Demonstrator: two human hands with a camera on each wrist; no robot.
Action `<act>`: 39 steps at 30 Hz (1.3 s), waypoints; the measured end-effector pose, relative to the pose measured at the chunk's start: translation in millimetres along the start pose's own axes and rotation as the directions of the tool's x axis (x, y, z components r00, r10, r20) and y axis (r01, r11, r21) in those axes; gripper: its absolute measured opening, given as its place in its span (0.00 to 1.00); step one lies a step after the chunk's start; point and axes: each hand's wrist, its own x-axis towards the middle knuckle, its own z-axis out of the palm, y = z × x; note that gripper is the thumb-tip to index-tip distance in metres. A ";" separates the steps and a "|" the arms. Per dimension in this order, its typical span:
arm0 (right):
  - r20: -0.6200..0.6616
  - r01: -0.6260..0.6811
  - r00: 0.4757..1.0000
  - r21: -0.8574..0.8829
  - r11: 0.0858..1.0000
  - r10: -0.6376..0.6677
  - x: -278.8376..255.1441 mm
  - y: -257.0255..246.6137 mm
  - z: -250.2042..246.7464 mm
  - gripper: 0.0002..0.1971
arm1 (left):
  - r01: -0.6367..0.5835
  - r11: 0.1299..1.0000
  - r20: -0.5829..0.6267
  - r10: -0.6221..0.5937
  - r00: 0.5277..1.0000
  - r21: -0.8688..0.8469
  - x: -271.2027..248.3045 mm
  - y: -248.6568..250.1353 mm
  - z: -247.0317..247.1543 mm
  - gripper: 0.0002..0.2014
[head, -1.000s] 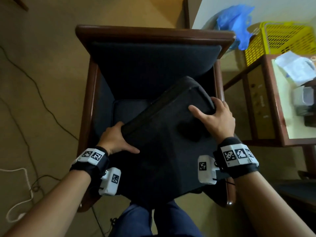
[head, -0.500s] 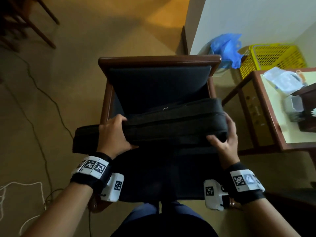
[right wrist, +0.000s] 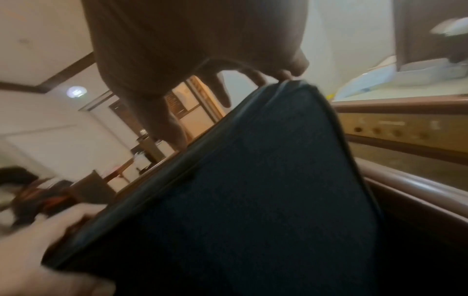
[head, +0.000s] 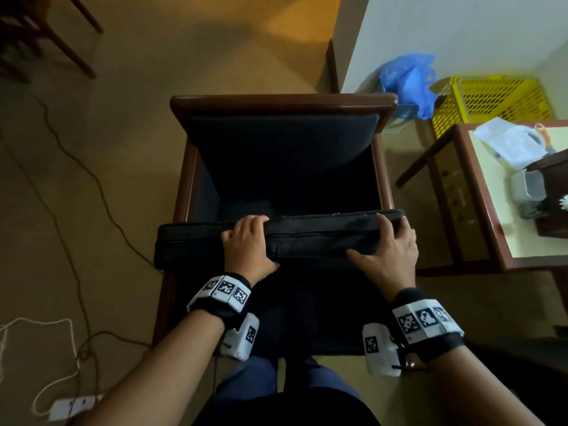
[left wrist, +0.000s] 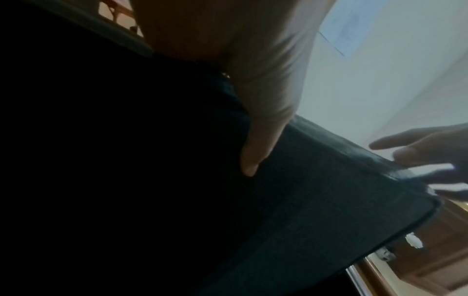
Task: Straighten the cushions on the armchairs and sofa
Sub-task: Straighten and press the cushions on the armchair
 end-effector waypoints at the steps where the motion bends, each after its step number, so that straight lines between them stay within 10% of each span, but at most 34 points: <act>1: 0.014 0.031 0.999 -0.076 0.997 -0.030 -2.3 -11.0 5.2 0.48 | -0.003 1.000 0.023 0.004 1.000 -0.005 -1.4 -5.0 -2.8 0.48; 5: 0.082 0.318 0.948 -0.167 0.933 -0.308 -9.0 -58.6 39.8 0.53 | -0.132 0.988 0.140 0.119 0.983 0.084 -8.7 -40.1 -25.1 0.49; 11: 0.366 0.574 0.796 -0.207 0.792 -0.481 -9.2 -122.5 87.2 0.55 | 0.024 0.981 0.169 -0.057 0.984 0.190 -18.7 -140.5 -55.1 0.54; 15: 0.421 0.647 0.756 -0.371 0.666 -0.501 -17.2 -137.1 114.9 0.63 | 0.094 0.993 0.149 -0.082 0.985 -0.075 -30.1 -191.1 -59.0 0.53; 19: 0.289 0.593 0.803 -0.483 0.644 -0.522 -25.8 -132.0 134.7 0.65 | 0.084 0.947 0.156 -0.037 0.987 -0.309 -36.0 -200.8 -47.4 0.54; 23: 0.136 0.555 0.815 -0.457 0.695 -0.563 -27.0 -130.5 137.4 0.45 | 0.102 0.962 0.164 -0.061 0.985 -0.252 -34.1 -193.3 -53.9 0.42; 31: -0.040 0.533 0.825 -0.277 0.799 -0.564 -22.4 -107.3 66.9 0.42 | -0.202 0.958 -0.022 0.201 0.979 -0.204 -38.0 -125.4 -127.0 0.40; 39: -0.331 0.563 0.798 0.110 0.819 -0.504 -16.6 -78.7 -13.9 0.48 | -0.583 0.781 -0.343 0.497 0.797 -0.224 -26.8 -25.9 -212.4 0.37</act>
